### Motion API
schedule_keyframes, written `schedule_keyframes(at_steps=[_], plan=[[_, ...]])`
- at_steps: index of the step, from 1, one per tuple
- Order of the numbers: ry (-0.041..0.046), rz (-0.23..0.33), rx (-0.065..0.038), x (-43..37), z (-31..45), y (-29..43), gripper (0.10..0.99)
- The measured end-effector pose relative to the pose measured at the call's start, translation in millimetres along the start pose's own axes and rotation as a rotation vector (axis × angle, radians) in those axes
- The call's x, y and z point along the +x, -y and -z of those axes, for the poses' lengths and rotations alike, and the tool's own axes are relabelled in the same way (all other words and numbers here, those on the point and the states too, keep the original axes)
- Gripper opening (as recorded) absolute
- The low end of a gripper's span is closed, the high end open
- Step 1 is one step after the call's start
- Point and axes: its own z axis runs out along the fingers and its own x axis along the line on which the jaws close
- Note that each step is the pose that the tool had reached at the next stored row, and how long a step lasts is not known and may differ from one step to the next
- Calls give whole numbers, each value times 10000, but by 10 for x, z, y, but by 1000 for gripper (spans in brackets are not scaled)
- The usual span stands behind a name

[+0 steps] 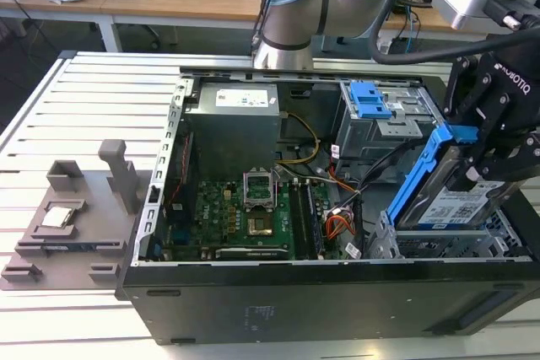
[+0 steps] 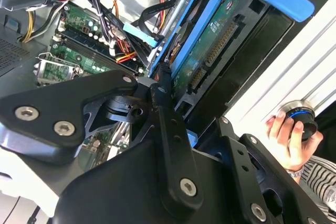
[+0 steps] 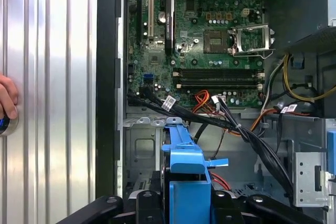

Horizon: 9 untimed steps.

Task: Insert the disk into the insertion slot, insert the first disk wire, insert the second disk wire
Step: 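Insert the disk into the insertion slot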

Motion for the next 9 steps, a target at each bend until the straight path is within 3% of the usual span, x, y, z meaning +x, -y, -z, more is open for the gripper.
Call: schedule_keyframes(at_steps=[9], plan=[[3, 2, 3, -1, -23, 2, 373]])
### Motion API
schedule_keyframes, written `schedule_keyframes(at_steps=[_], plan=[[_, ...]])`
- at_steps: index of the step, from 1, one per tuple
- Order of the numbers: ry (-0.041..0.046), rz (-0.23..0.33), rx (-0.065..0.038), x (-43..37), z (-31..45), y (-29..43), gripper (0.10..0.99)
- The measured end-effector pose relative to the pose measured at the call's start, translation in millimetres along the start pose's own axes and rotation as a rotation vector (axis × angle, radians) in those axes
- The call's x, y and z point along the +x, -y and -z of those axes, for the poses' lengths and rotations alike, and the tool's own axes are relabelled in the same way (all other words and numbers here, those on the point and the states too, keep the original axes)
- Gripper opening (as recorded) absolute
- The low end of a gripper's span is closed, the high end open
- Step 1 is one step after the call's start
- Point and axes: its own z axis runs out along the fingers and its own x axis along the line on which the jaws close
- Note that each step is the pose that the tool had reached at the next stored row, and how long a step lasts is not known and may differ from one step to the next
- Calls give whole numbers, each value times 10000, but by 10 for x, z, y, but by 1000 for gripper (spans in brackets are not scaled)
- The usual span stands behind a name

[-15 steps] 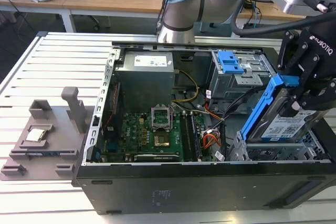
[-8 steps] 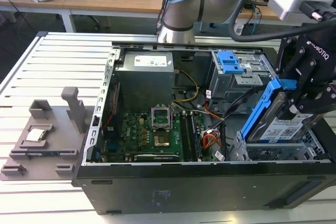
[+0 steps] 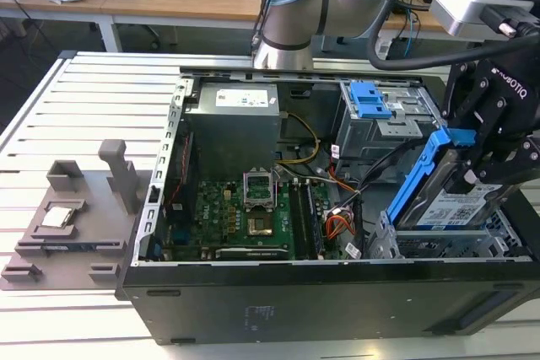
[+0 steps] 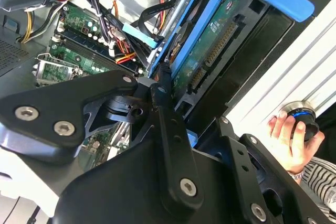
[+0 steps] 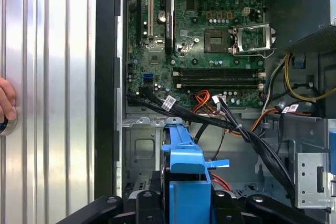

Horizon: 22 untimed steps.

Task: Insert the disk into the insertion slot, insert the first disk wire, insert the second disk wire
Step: 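Insert the disk into the insertion slot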

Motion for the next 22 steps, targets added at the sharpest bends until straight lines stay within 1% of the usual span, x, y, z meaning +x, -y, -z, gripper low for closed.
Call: schedule_keyframes(at_steps=[2, 3, 5, 6, 7, 8, 9, 10, 11, 19, 20, 22], plan=[[-3, -1, -3, 0, 0, 0, 373], [-3, -1, -3, 0, 0, 0, 435], [-3, -1, -3, 0, 0, 0, 435], [-3, -1, -3, 0, 0, 0, 420], [-4, -1, -3, 0, 0, 0, 353], [-4, -1, -3, 0, 0, 0, 353], [-3, -1, -3, 0, 0, 0, 290], [-3, -1, -3, 0, -1, 0, 173], [-3, -1, -3, 0, -1, 0, 106], [-2, -1, -3, -1, -3, 2, 106], [-2, -1, -3, -5, -5, 9, 106], [-12, -2, -3, -33, 0, 77, 106]])
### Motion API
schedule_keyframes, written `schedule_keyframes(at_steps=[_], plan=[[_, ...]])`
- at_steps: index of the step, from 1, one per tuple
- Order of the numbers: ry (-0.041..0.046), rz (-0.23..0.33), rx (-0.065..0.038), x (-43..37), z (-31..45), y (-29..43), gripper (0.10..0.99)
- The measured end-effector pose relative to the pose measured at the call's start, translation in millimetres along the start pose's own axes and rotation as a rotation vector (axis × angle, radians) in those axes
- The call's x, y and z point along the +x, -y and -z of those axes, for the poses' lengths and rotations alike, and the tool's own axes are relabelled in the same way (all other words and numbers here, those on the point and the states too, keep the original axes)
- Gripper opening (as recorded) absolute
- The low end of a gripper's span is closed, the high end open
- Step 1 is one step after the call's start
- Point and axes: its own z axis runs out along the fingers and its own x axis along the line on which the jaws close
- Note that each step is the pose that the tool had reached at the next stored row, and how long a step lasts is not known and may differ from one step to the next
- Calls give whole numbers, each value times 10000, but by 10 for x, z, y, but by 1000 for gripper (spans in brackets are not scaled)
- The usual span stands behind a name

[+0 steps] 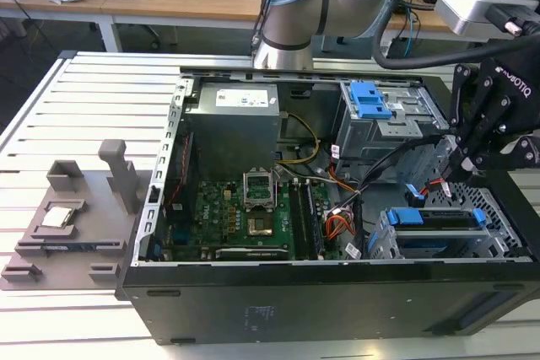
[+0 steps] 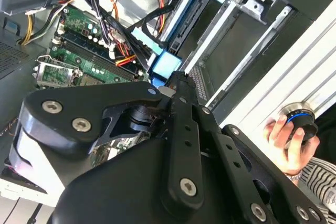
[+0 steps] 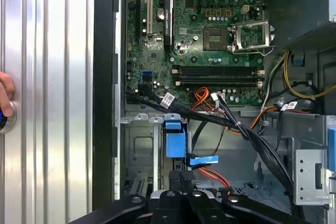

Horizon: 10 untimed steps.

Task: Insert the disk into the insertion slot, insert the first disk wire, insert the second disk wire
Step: 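Insert the disk into the insertion slot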

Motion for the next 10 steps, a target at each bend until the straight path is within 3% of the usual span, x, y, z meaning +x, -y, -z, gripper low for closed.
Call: schedule_keyframes(at_steps=[3, 10], plan=[[0, 0, -8, -36, 2, 128, 106], [-4, 0, -12, -37, -88, 153, 106]])
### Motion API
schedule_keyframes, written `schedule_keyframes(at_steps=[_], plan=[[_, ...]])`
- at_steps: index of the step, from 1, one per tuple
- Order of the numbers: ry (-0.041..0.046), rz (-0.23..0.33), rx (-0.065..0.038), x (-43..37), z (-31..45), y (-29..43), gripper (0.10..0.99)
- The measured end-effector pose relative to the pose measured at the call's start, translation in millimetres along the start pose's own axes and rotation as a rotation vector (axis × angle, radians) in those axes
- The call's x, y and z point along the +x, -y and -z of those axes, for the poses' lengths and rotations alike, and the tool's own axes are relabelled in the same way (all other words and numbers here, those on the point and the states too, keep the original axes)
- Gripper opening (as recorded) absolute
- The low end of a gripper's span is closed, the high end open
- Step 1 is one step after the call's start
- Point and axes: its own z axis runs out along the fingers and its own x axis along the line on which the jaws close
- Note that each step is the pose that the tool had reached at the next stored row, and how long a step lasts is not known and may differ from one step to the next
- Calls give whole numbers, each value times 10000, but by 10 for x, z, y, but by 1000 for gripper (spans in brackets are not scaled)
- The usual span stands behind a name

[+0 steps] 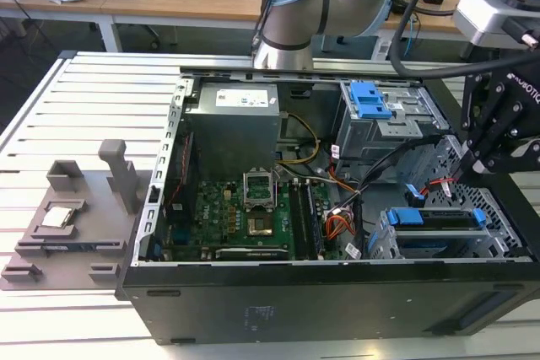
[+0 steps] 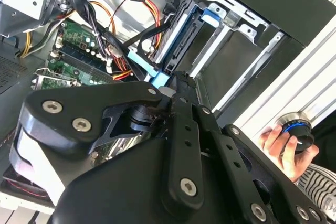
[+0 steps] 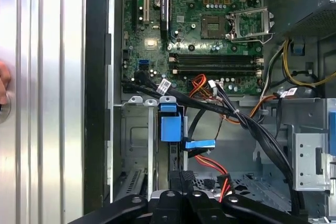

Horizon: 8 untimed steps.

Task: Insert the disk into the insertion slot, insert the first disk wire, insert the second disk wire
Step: 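Insert the disk into the insertion slot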

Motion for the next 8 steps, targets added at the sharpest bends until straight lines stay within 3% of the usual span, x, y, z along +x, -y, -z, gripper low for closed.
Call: schedule_keyframes(at_steps=[8], plan=[[1, 0, 0, -1, -94, 4, 106]])
